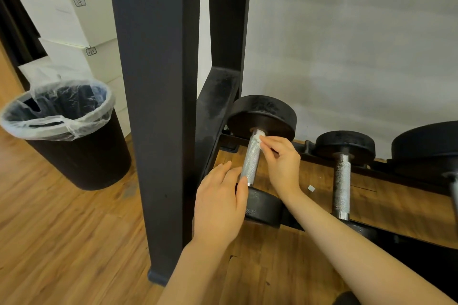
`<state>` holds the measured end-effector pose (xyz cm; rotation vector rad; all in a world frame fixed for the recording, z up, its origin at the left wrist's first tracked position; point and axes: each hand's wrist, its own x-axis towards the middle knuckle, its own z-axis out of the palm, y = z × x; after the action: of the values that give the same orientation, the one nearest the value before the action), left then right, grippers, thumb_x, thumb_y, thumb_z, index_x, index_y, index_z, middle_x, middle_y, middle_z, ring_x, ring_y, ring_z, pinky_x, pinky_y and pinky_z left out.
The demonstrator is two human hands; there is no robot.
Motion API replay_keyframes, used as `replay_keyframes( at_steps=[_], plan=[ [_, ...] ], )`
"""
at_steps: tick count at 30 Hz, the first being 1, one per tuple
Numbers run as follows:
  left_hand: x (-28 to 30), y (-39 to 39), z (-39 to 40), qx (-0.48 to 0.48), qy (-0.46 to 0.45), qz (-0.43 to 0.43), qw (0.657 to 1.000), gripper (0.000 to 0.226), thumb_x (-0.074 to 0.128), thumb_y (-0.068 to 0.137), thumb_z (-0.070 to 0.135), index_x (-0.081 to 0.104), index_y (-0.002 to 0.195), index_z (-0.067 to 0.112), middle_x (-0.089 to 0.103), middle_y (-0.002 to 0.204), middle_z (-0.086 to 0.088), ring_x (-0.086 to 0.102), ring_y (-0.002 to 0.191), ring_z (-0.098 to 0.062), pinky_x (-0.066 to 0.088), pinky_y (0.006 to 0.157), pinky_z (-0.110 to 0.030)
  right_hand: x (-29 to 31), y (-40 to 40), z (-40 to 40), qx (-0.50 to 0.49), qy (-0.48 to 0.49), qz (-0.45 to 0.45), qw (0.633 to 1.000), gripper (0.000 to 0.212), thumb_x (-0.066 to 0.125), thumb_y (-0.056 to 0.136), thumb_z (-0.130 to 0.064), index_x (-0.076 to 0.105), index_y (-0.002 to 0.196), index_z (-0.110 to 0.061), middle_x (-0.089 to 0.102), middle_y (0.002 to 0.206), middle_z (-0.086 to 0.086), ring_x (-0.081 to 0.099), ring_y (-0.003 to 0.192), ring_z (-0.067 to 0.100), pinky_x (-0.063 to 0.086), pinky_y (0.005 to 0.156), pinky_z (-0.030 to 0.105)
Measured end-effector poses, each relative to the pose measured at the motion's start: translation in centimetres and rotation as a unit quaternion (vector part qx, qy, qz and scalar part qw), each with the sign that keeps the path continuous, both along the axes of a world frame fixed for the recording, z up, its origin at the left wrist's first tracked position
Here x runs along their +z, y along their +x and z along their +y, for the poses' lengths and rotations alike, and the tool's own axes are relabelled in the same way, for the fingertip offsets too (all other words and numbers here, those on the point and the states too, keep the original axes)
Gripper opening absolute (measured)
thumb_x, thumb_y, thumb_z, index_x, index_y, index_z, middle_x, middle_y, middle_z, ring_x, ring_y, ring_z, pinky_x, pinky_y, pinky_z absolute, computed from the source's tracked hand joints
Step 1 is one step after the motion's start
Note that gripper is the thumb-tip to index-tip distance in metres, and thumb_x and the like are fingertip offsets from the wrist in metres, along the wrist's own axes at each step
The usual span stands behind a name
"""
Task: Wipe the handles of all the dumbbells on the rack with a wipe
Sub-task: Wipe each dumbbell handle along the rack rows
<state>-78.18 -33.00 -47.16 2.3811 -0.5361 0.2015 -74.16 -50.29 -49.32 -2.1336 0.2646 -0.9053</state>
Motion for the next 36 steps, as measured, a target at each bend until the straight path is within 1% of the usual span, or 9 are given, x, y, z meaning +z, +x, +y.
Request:
replay_keyframes(
  at_steps=[4,7,10,18,24,27,30,33,36],
  plan=[
    [-0.2,-0.1,-0.1,0.01,0.001,0.003,1.0,0.053,0.03,0.098,0.049,0.047,0.143,0.028,0.05,0.145,0.01,0.04,0.137,-0.007,0.017,0.109,-0.02,-0.3,-0.6,-0.8,0.031,-0.04,0.01,0.999,0.022,0.065,0.089,-0.014,0.071,0.111,-0.012,0.065,0.109,0.0,0.056,0.098,0.001,0.042,0.085,0.004],
    [-0.3,-0.2,-0.1,0.011,-0.006,-0.011,1.0,0.056,0.024,0.1,0.054,0.051,0.141,0.027,0.052,0.143,0.008,0.041,0.136,-0.008,0.016,0.11,-0.021,0.3,0.1,-1.3,0.032,-0.059,0.003,0.998,0.021,0.064,0.09,-0.014,0.071,0.11,-0.011,0.066,0.108,0.001,0.057,0.099,0.003,0.042,0.086,0.006],
    [-0.4,-0.4,-0.1,0.008,-0.007,-0.021,1.0,0.066,0.016,0.093,0.056,0.053,0.139,0.027,0.051,0.144,0.008,0.039,0.137,-0.009,0.012,0.111,-0.023,0.3,0.5,-1.2,0.024,-0.066,-0.003,0.998,0.022,0.063,0.091,-0.013,0.07,0.111,-0.01,0.066,0.107,0.001,0.058,0.099,0.005,0.041,0.086,0.005],
    [-1.1,-1.3,0.0,0.018,0.016,-0.061,0.998,0.052,0.03,0.098,0.045,0.057,0.135,0.021,0.052,0.144,-0.002,0.045,0.136,-0.019,0.025,0.11,-0.036,0.3,0.3,-1.5,0.039,-0.107,-0.005,0.993,0.022,0.064,0.089,-0.011,0.071,0.11,-0.009,0.064,0.108,0.002,0.055,0.101,0.004,0.038,0.09,0.004],
    [-1.5,-1.3,-0.2,0.03,0.006,-0.08,0.996,0.049,0.033,0.097,0.042,0.06,0.132,0.02,0.055,0.141,-0.002,0.047,0.134,-0.02,0.029,0.109,-0.035,-0.3,0.4,-0.9,0.016,-0.085,-0.01,0.996,0.021,0.064,0.09,-0.012,0.071,0.11,-0.009,0.065,0.106,0.002,0.056,0.098,0.003,0.04,0.087,0.004],
    [-1.5,-1.3,-0.2,0.028,0.002,-0.085,0.996,0.049,0.034,0.097,0.042,0.06,0.132,0.019,0.056,0.14,-0.002,0.048,0.133,-0.02,0.03,0.108,-0.035,-0.4,0.2,-0.9,0.01,-0.101,-0.013,0.995,0.022,0.064,0.09,-0.015,0.071,0.11,-0.009,0.067,0.103,0.002,0.058,0.096,0.005,0.045,0.086,0.01],
    [-1.6,-1.2,-0.3,0.03,-0.004,-0.089,0.996,0.049,0.034,0.097,0.042,0.06,0.132,0.02,0.058,0.138,-0.002,0.049,0.132,-0.02,0.028,0.109,-0.035,0.2,0.9,-0.9,-0.005,-0.073,-0.024,0.997,0.022,0.063,0.091,-0.018,0.071,0.11,-0.011,0.068,0.101,0.0,0.059,0.094,0.006,0.05,0.083,0.018],
    [-1.7,-1.1,-0.3,0.028,-0.01,-0.085,0.996,0.049,0.034,0.097,0.043,0.061,0.131,0.02,0.058,0.137,0.0,0.048,0.133,-0.018,0.027,0.11,-0.032,0.2,1.3,-0.5,-0.011,-0.057,-0.037,0.998,0.022,0.064,0.091,-0.018,0.072,0.11,-0.011,0.067,0.099,0.0,0.058,0.093,0.004,0.048,0.082,0.015],
    [-1.7,-1.1,-0.2,0.027,-0.003,-0.083,0.996,0.05,0.032,0.097,0.044,0.062,0.13,0.021,0.059,0.136,0.001,0.048,0.132,-0.017,0.023,0.11,-0.031,-0.3,0.9,-0.1,0.008,-0.084,-0.027,0.996,0.021,0.065,0.09,-0.017,0.071,0.108,-0.011,0.064,0.1,0.0,0.055,0.093,0.004,0.045,0.082,0.012]
  ],
)
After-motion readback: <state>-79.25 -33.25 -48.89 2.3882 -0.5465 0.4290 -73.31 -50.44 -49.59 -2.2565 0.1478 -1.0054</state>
